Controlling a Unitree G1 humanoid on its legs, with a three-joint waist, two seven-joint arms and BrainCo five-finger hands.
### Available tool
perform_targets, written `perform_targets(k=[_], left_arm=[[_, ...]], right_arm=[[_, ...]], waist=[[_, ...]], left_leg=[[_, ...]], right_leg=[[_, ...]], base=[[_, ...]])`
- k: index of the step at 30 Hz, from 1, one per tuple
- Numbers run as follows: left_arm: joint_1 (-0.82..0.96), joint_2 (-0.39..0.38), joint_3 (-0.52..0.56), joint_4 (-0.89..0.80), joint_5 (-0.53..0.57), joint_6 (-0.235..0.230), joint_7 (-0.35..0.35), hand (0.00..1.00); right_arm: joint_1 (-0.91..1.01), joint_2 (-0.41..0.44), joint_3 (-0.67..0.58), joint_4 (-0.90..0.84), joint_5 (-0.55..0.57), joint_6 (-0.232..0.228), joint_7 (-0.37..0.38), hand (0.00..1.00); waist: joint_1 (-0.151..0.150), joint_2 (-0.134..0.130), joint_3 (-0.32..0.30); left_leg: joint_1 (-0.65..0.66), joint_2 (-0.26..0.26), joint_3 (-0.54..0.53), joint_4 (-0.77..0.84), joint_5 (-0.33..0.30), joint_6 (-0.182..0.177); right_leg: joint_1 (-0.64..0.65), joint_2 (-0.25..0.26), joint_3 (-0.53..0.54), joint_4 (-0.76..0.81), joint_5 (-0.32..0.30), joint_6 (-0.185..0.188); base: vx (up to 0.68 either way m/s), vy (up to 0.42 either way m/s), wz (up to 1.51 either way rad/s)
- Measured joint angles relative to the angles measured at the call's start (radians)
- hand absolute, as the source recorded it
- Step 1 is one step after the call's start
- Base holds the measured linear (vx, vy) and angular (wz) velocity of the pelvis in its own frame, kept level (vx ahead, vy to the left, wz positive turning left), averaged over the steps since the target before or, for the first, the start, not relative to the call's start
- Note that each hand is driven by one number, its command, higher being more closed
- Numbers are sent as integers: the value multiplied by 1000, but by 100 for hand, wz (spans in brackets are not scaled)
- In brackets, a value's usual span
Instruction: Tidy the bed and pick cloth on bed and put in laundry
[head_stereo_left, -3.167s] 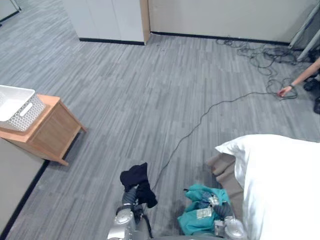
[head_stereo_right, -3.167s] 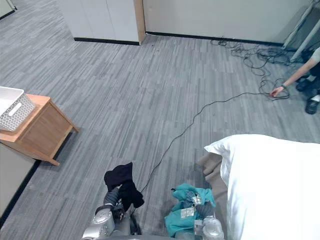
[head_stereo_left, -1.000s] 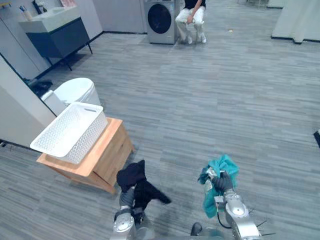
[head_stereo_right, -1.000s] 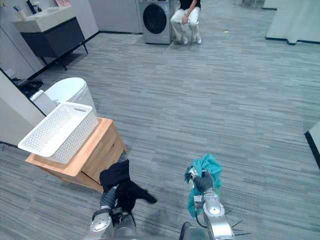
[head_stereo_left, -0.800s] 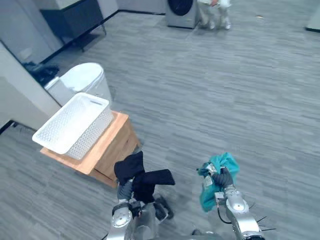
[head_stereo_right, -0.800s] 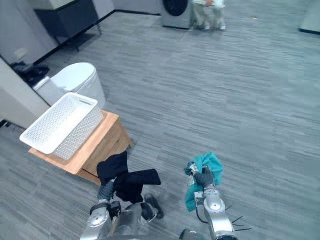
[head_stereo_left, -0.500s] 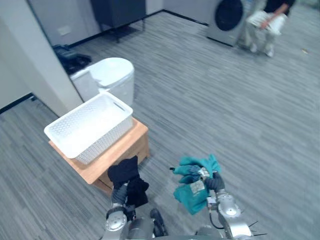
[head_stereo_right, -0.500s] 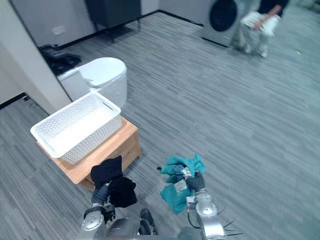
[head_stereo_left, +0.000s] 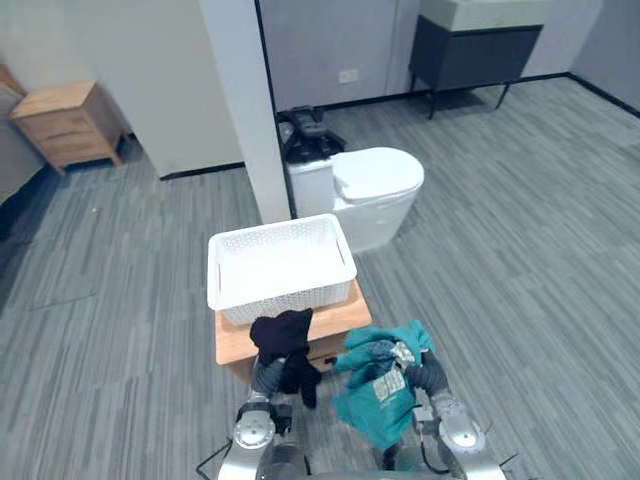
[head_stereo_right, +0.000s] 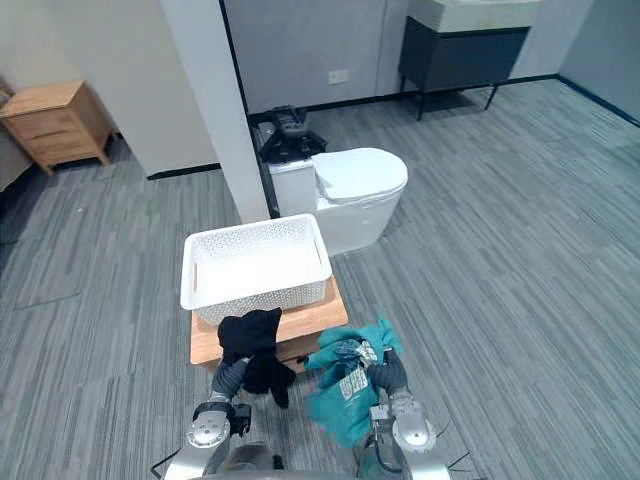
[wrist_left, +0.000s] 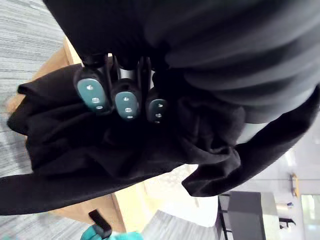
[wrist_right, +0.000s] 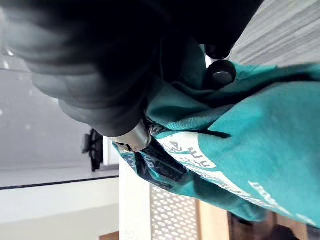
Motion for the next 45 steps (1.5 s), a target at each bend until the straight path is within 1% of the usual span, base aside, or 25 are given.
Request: perform_targets(k=[4,7,9,10,12,13,14,15,16,17,18,19,20,21,22,23,25,27,30,33,35,39,42,44,45], left_arm=[[6,10,-6,-18,0,0,-8,100],[12,14,1,-19,0,0,-12,100],[28,19,2,-43,0,-1,-13,100],[30,28,1,-44,0,-1,-15,100],[48,32,4,-58,0,1,-31,100],[66,38,4,-66,0,1,-34,100],[77,39,-2,-68,1,2,-38,100],[78,34,-2,-67,0,5,-42,100],[80,41,-6,-69,1,5,-49,100],[76,68,-20,-81,2,3,-54,100],[74,85,-17,-78,3,4,-53,100],[64,107,-20,-75,7,4,-53,100],[57,114,-22,-69,9,4,-54,100],[43,126,-37,-57,9,4,-54,100],[25,137,-58,-49,10,4,-57,100],[5,129,-64,-24,11,4,-57,100],[7,92,-77,-21,11,1,-55,100],[7,89,-78,-21,10,1,-56,100],[5,89,-80,-24,10,1,-56,100],[3,90,-91,-23,9,1,-57,100],[2,88,-101,-23,7,1,-57,100],[2,98,-118,-19,-3,-1,-55,100],[2,98,-122,-18,-10,-8,-55,100],[1,97,-124,-18,-22,-13,-55,100],[3,95,-126,-20,-23,-23,-55,100]], right_arm=[[3,17,0,-16,-1,-1,0,100],[-7,19,10,-15,-1,-1,1,100],[-31,19,18,-14,-1,1,1,100],[-49,22,18,-3,-5,2,1,100],[-66,28,18,13,-13,3,1,100],[-72,30,20,30,-21,3,1,100],[-75,29,19,32,-33,4,1,100],[-81,23,20,35,-40,4,1,100],[-83,23,22,34,-41,5,1,100],[-94,33,22,34,-44,7,1,100],[-95,43,36,30,-48,7,1,100],[-97,44,64,18,-50,6,1,100],[-103,44,73,15,-50,6,1,100],[-109,44,82,8,-50,6,0,100],[-112,41,81,-7,-50,4,0,100],[-119,35,75,-7,-49,5,0,100],[-172,-2,73,-16,-49,7,-3,100],[-210,-13,70,-27,-49,7,-5,100],[-271,-32,47,-113,-49,6,-26,100],[-356,-95,48,-158,-49,5,-31,100],[-490,-158,102,-159,-49,5,-29,100],[-676,-172,216,-129,-50,-5,-22,100],[-808,-168,286,-39,-60,-11,-20,100],[-862,-167,295,26,-70,-11,-20,100],[-902,-167,296,72,-80,-9,-20,100]], waist=[[8,-22,2],[26,-26,4],[37,-25,2],[37,-35,0],[40,-40,1],[41,-49,6],[31,-46,10],[27,-48,20],[19,-47,19],[-7,-51,23],[-14,-70,16],[-13,-98,3],[-13,-107,0],[-15,-119,-6],[-20,-142,-13],[-20,-129,-11],[-13,-70,-15],[-13,-56,-19],[-13,-69,-20],[-15,-79,-27],[-14,-81,-27],[-7,-79,-27],[7,-71,-20],[17,-55,-6],[19,-37,9]], left_leg=[[-38,-16,-21,34,12,7],[-47,-26,-33,39,16,13],[-20,-52,-47,-57,34,15],[10,-82,-46,-145,81,16],[48,-111,-47,-237,117,11],[77,-123,-47,-255,111,3],[101,-119,-62,-260,81,-2],[101,-112,-67,-251,79,-2],[103,-107,-78,-248,75,1],[109,-102,-110,-245,77,6],[99,-102,-126,-243,78,5],[91,-101,-145,-243,82,-1],[85,-103,-158,-244,90,-7],[73,-114,-179,-245,96,-11],[62,-146,-207,-240,109,-10],[65,-146,-219,-242,112,-13],[62,-130,-219,-264,118,-17],[66,-124,-212,-282,120,-22],[67,-113,-190,-308,125,-29],[67,-116,-177,-320,126,-30],[66,-120,-171,-321,126,-30],[33,-118,-173,-315,127,-29],[-19,-120,-188,-311,135,-28],[-31,-118,-194,-312,140,-30],[-48,-120,-211,-314,144,-32]], right_leg=[[17,-18,-28,-51,12,17],[45,-15,-41,-82,17,18],[48,-22,-53,-108,28,17],[45,-26,-63,-126,44,17],[53,-42,-81,-130,35,19],[47,-59,-90,-65,-10,24],[13,-85,-105,87,-44,56],[-39,-101,-102,212,-49,57],[-111,-124,-88,372,-28,52],[-192,-127,-14,511,-29,49],[-202,-105,31,476,-94,41],[-196,-62,95,340,-118,37],[-184,-42,128,255,-110,31],[-154,-22,183,113,-80,31],[-117,-23,231,5,64,47],[-97,-28,213,-12,74,47],[-88,-19,199,-54,85,46],[-86,-9,203,-73,92,41],[-85,6,217,-112,112,36],[-84,6,228,-132,123,37],[-85,4,237,-140,132,42],[-111,4,236,-141,143,37],[-152,1,230,-142,165,35],[-161,3,228,-142,179,28],[-170,1,225,-142,186,28]], base=[[93,58,24],[47,27,19],[30,25,17],[26,8,23],[10,21,23],[13,64,24],[-27,46,22],[-48,38,25],[-56,40,43],[-12,33,55],[20,-31,61],[51,-80,40],[102,-127,47],[148,-146,72],[151,-133,83],[137,-64,64],[88,-21,11],[43,-35,-11],[29,-27,-21],[10,17,-15],[-1,42,-8],[-35,3,1],[-81,-3,8],[-79,4,15],[-100,20,30]])
